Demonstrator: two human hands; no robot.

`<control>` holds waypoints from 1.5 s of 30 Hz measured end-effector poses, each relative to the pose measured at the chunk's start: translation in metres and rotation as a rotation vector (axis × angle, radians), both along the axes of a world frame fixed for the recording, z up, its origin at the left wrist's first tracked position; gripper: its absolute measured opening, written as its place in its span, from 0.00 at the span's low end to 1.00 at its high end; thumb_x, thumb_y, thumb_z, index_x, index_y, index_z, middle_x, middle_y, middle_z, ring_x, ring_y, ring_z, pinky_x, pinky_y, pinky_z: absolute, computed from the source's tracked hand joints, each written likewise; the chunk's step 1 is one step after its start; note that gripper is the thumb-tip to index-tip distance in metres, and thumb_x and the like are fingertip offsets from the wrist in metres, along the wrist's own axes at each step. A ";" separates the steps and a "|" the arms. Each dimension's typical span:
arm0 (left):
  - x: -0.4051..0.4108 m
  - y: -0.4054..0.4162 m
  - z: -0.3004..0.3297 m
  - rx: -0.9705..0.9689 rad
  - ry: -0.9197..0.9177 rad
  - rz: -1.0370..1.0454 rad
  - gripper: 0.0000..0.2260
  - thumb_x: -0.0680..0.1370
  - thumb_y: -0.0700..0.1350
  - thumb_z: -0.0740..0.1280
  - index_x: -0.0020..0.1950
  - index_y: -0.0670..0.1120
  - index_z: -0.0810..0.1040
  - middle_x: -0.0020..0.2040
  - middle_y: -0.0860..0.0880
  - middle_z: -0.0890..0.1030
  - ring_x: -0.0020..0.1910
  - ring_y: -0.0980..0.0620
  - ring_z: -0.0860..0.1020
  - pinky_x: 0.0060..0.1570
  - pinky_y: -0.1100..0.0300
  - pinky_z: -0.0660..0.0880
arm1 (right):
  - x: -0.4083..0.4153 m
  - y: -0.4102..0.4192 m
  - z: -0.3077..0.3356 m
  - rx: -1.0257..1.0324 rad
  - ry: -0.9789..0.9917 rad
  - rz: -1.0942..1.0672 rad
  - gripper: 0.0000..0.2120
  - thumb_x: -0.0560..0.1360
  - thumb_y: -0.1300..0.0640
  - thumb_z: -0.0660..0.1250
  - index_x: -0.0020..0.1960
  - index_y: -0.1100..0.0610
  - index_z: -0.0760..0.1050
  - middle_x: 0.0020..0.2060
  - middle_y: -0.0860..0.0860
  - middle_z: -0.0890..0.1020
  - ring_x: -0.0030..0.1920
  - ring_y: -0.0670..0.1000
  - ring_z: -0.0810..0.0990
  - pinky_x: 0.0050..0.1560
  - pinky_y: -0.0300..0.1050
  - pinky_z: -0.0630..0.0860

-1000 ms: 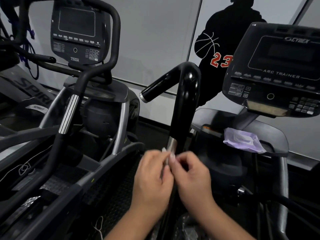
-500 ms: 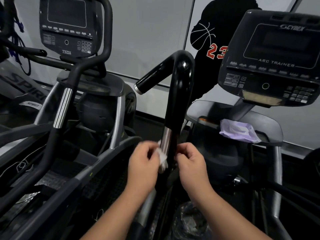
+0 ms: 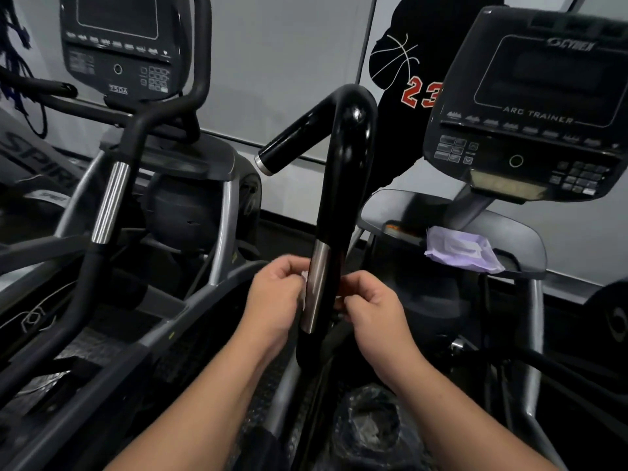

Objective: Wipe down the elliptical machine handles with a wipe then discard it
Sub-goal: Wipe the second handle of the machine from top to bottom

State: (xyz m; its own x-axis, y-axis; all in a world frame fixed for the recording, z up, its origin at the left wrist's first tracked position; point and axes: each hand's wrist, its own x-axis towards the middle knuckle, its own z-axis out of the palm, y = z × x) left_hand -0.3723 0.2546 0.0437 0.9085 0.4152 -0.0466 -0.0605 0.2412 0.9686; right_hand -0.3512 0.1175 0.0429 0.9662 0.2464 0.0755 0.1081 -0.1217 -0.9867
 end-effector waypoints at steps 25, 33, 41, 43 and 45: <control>-0.018 0.011 -0.073 0.038 0.252 -0.055 0.14 0.74 0.27 0.63 0.40 0.42 0.83 0.37 0.41 0.81 0.38 0.46 0.73 0.39 0.56 0.71 | 0.014 0.007 -0.065 -0.112 0.349 0.092 0.15 0.75 0.72 0.61 0.42 0.58 0.82 0.29 0.48 0.81 0.28 0.44 0.75 0.28 0.33 0.69; -0.030 0.007 -0.059 0.515 0.228 -0.096 0.18 0.73 0.31 0.65 0.52 0.50 0.85 0.50 0.54 0.82 0.51 0.60 0.80 0.52 0.71 0.73 | 0.003 -0.001 -0.078 0.021 0.456 0.068 0.15 0.70 0.72 0.62 0.43 0.54 0.81 0.32 0.52 0.80 0.30 0.47 0.74 0.29 0.39 0.69; -0.032 -0.003 -0.049 0.355 0.213 -0.140 0.22 0.71 0.26 0.59 0.52 0.46 0.84 0.46 0.49 0.87 0.49 0.53 0.83 0.47 0.68 0.77 | -0.017 0.003 -0.094 0.102 0.358 0.001 0.11 0.66 0.63 0.66 0.44 0.51 0.80 0.37 0.54 0.78 0.36 0.49 0.73 0.37 0.42 0.69; -0.033 -0.004 -0.050 0.354 0.225 -0.124 0.20 0.71 0.27 0.59 0.50 0.46 0.84 0.44 0.48 0.86 0.44 0.55 0.82 0.43 0.68 0.77 | -0.023 0.003 -0.101 0.053 0.347 -0.012 0.10 0.64 0.63 0.67 0.41 0.51 0.78 0.33 0.50 0.76 0.34 0.47 0.71 0.35 0.40 0.68; -0.034 -0.006 -0.049 0.359 0.233 -0.121 0.19 0.71 0.27 0.60 0.49 0.46 0.83 0.43 0.48 0.86 0.42 0.55 0.81 0.42 0.67 0.77 | -0.028 0.003 -0.106 0.006 0.349 -0.018 0.08 0.64 0.63 0.67 0.39 0.51 0.75 0.28 0.47 0.73 0.32 0.48 0.68 0.31 0.39 0.65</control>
State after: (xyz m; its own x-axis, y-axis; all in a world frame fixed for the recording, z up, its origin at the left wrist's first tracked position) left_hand -0.4065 0.2487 -0.0054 0.9340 0.3335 -0.1283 0.1775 -0.1214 0.9766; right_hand -0.3795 0.1206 -0.0626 0.9381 0.2300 -0.2591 -0.2383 -0.1145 -0.9644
